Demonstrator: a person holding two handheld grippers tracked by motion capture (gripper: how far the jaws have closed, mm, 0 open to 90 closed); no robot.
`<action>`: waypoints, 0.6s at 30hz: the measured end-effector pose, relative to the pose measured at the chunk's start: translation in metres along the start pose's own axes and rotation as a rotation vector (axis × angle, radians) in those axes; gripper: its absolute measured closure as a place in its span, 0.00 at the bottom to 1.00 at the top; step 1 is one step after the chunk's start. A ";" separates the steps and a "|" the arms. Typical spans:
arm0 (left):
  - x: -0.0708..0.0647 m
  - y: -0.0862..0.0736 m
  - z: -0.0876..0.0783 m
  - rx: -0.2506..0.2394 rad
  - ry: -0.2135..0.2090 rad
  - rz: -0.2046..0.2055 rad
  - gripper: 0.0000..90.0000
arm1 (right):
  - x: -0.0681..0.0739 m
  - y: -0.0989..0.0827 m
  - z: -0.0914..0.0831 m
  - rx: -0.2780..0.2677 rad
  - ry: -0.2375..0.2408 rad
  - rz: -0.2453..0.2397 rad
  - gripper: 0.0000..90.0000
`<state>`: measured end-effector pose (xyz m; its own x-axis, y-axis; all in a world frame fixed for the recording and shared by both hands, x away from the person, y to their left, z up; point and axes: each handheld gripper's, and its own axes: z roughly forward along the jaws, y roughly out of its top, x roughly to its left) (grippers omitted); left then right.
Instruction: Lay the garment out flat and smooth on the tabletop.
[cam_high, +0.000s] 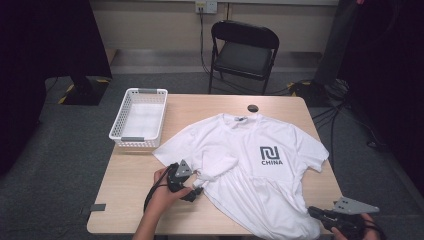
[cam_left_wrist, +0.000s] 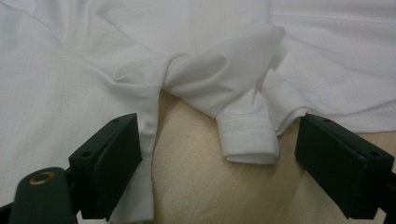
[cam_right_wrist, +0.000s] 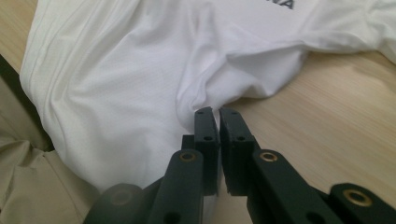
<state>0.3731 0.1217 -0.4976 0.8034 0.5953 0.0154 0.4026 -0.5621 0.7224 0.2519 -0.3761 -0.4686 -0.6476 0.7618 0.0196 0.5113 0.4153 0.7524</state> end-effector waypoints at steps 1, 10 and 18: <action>0.000 0.000 0.000 0.001 -0.001 0.001 0.16 | -0.004 -0.003 -0.004 0.001 -0.005 0.017 0.95; 0.000 0.000 0.000 0.000 -0.001 0.000 0.15 | -0.014 -0.015 -0.012 0.042 -0.066 0.064 0.85; 0.000 0.000 0.000 -0.002 -0.001 -0.002 0.15 | 0.020 0.025 0.015 -0.012 0.075 -0.115 0.71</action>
<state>0.3734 0.1214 -0.4979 0.8032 0.5956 0.0135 0.4029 -0.5598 0.7241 0.2604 -0.3433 -0.4596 -0.7421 0.6700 -0.0180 0.4252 0.4914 0.7601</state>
